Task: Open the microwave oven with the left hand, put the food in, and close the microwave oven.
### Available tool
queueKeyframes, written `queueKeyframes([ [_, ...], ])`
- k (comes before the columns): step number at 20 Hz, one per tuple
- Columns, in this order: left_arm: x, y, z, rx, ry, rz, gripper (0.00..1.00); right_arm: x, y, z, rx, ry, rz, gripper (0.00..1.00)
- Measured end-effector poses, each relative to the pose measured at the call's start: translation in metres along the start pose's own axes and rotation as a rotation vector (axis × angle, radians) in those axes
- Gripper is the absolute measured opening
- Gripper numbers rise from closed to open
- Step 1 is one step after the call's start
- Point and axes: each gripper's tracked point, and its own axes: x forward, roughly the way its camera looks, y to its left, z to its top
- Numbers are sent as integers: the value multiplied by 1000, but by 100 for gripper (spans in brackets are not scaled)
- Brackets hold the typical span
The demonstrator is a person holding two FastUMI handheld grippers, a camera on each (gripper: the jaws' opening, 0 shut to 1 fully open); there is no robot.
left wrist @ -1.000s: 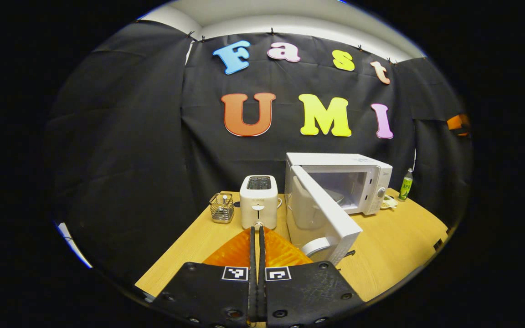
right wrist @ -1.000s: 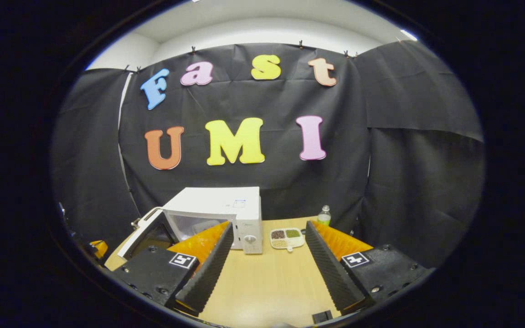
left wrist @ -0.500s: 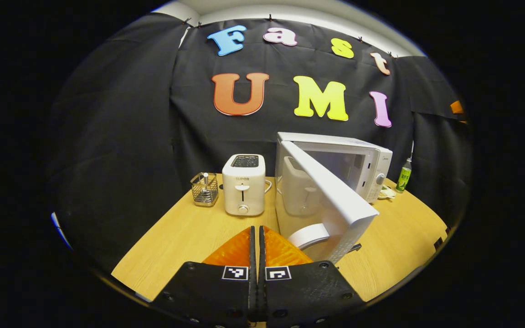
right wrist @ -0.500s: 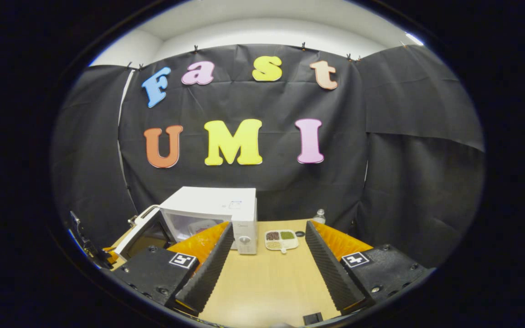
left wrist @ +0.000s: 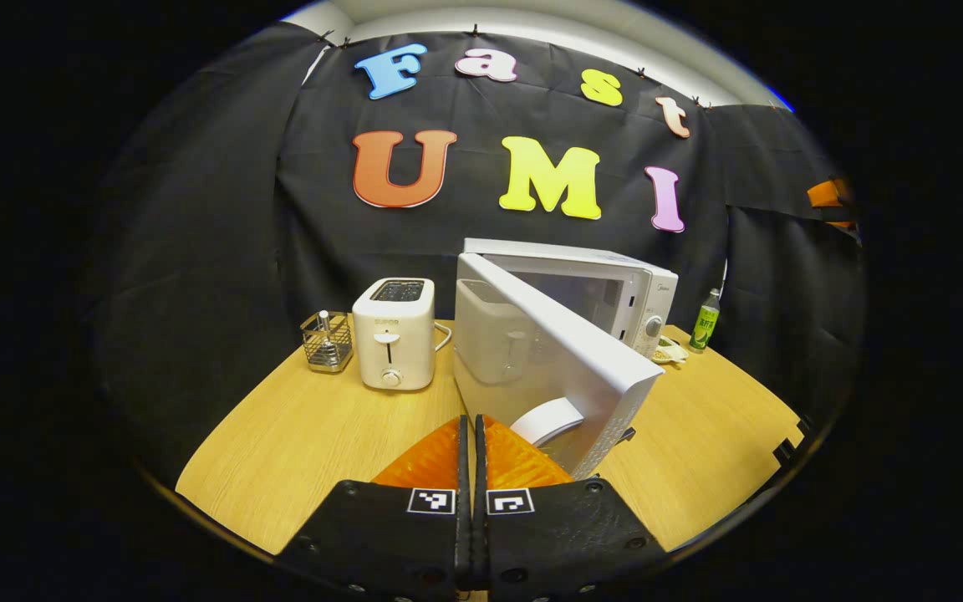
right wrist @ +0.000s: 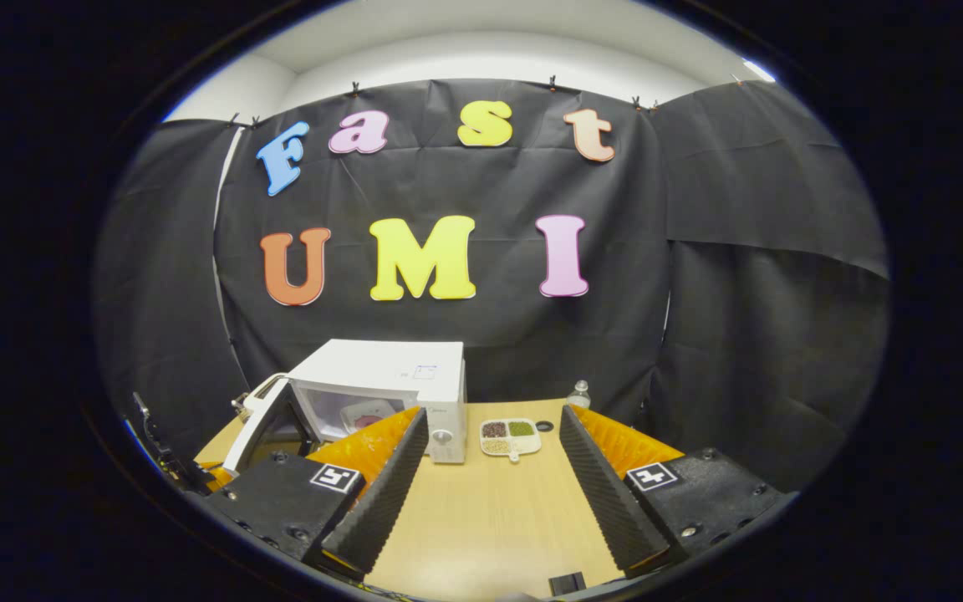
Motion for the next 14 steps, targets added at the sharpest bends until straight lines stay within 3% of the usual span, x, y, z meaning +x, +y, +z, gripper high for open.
queueKeyframes([
  [1, 2, -9, 2, -7, -3, -14, 0, -1, 1, -1, 4, -1, 6, 100],
  [2, 6, -19, 3, -12, -3, -29, 0, 0, 0, -2, 2, 2, 9, 92],
  [10, 36, -89, 8, 49, 3, -133, 0, 8, -21, 4, -16, 7, -18, 92],
  [11, 40, -98, 9, 53, 4, -146, 0, 10, -25, 5, -15, 7, -23, 100],
  [14, 56, -120, 12, 68, 8, -181, 0, 14, -36, 7, -2, 10, -38, 100],
])
